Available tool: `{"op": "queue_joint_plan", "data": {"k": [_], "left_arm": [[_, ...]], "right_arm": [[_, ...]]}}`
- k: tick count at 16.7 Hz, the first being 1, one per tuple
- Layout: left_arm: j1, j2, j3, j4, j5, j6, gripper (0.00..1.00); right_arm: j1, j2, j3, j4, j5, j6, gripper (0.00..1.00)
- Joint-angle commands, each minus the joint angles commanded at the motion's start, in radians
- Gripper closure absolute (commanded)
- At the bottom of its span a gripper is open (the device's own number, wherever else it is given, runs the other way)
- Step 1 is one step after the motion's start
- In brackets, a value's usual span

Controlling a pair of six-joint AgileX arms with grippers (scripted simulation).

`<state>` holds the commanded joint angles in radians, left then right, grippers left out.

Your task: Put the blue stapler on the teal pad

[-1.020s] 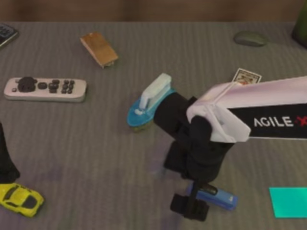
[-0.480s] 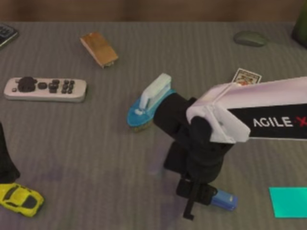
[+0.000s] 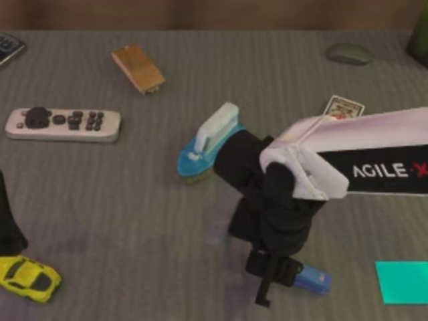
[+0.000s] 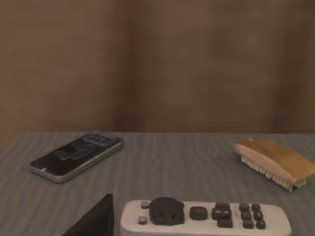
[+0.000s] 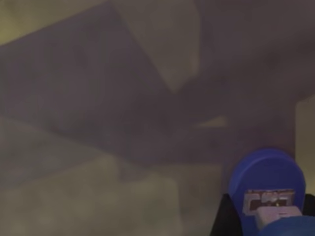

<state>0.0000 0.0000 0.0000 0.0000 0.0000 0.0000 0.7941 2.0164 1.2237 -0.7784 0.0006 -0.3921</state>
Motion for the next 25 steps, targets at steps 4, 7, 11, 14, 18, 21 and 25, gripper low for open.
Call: {"op": "queue_joint_plan", "data": {"k": [4,7,11,14,18,21,25], "left_arm": [[0.000,0.000,0.000,0.000,0.000,0.000,0.00],[0.000,0.000,0.000,0.000,0.000,0.000,0.00],[0.000,0.000,0.000,0.000,0.000,0.000,0.00],[0.000,0.000,0.000,0.000,0.000,0.000,0.00],[0.000,0.000,0.000,0.000,0.000,0.000,0.00],[0.000,0.000,0.000,0.000,0.000,0.000,0.00],[0.000,0.000,0.000,0.000,0.000,0.000,0.00]], "right_arm": [[0.001,-0.006,0.015,-0.017,0.000,-0.002,1.00],[0.005,-0.040,0.084,-0.121,0.000,-0.004,1.00],[0.006,-0.107,0.195,-0.319,0.000,-0.004,1.00],[0.005,-0.138,0.233,-0.370,0.000,-0.004,1.00],[0.002,-0.134,0.231,-0.367,-0.001,-0.003,1.00],[-0.018,-0.144,0.224,-0.373,-0.001,0.059,1.00],[-0.096,-0.177,0.196,-0.391,-0.001,0.287,1.00]]}}
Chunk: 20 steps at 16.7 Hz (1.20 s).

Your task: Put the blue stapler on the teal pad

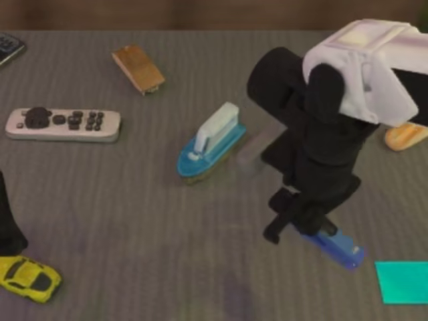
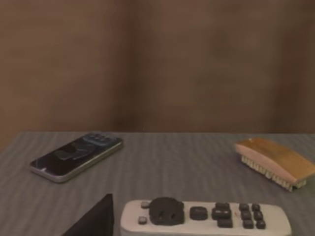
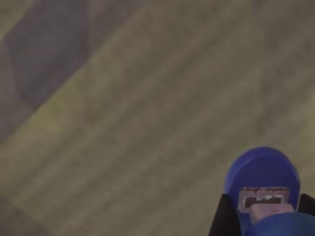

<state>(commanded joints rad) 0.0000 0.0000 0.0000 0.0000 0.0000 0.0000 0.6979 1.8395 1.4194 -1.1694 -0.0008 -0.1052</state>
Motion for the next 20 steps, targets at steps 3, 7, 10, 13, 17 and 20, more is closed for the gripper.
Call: {"op": "queue_joint_plan", "data": {"k": [3,7,10,13,17,20], "left_arm": [[0.000,0.000,0.000,0.000,0.000,0.000,0.00],[0.000,0.000,0.000,0.000,0.000,0.000,0.00],[0.000,0.000,0.000,0.000,0.000,0.000,0.00],[0.000,0.000,0.000,0.000,0.000,0.000,0.00],[0.000,0.000,0.000,0.000,0.000,0.000,0.00],[0.000,0.000,0.000,0.000,0.000,0.000,0.00]], "right_arm": [[-0.095,-0.047,-0.051,-0.015,0.000,0.259,1.00],[-0.249,-0.132,-0.154,-0.033,0.005,0.689,1.00],[-0.369,-0.201,-0.234,-0.045,0.010,1.028,1.00],[-0.481,-0.280,-0.308,-0.044,0.012,1.331,1.00],[-0.604,-0.390,-0.389,-0.020,0.007,1.605,1.00],[-0.654,-0.440,-0.421,-0.005,0.003,1.701,1.00]]}}
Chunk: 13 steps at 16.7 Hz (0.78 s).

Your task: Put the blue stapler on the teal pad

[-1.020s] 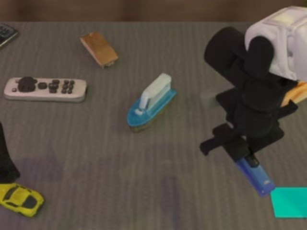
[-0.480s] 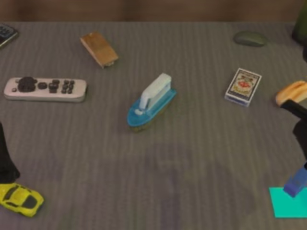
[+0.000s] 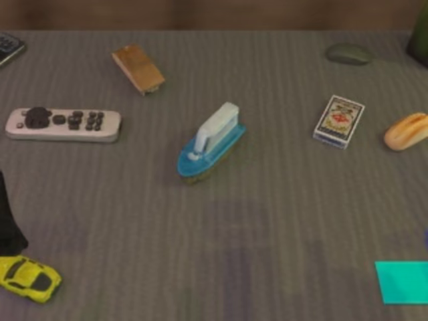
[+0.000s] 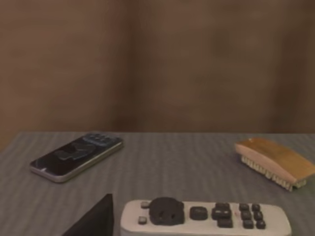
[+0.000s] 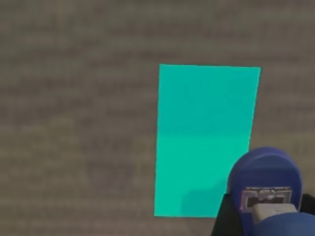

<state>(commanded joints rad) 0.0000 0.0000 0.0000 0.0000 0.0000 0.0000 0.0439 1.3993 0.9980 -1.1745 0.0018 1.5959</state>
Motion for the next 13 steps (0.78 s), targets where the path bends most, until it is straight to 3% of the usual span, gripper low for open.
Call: {"op": "queue_joint_plan", "data": {"k": [8,13], "left_arm": [[0.000,0.000,0.000,0.000,0.000,0.000,0.00],[0.000,0.000,0.000,0.000,0.000,0.000,0.00]], "right_arm": [[0.002,0.003,-0.011,0.017,-0.001,0.013,1.00],[0.034,0.068,-0.127,0.197,0.000,0.047,1.00]]}}
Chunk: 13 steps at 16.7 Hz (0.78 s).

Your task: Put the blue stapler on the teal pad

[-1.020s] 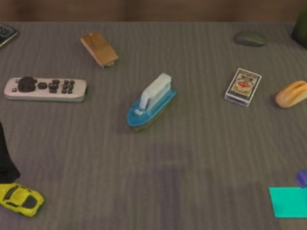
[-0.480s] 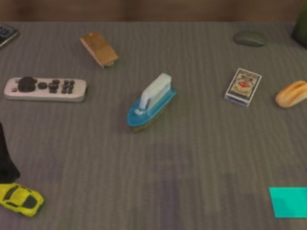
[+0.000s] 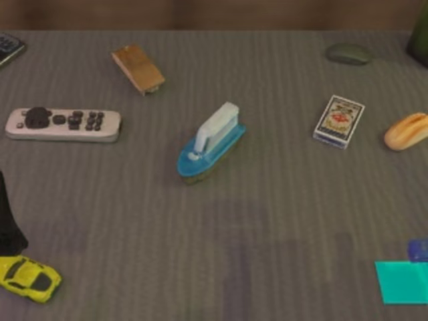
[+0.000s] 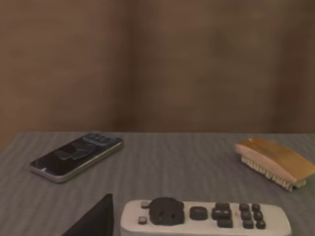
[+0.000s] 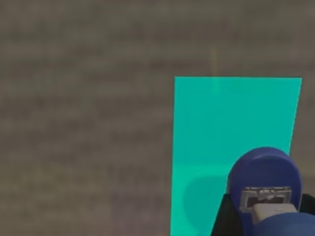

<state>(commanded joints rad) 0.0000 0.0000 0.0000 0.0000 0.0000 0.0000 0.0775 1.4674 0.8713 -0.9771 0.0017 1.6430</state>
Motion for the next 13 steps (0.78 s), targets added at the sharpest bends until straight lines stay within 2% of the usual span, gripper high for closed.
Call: {"op": "queue_joint_plan", "data": {"k": [5,11,13], "left_arm": [[0.000,0.000,0.000,0.000,0.000,0.000,0.00],[0.000,0.000,0.000,0.000,0.000,0.000,0.00],[0.000,0.000,0.000,0.000,0.000,0.000,0.00]], "right_arm": [[0.036,0.076,-0.132,0.214,0.000,0.041,1.00],[0.042,0.088,-0.154,0.244,-0.001,0.049,1.00],[0.042,0.088,-0.154,0.244,-0.001,0.049,0.85]]}}
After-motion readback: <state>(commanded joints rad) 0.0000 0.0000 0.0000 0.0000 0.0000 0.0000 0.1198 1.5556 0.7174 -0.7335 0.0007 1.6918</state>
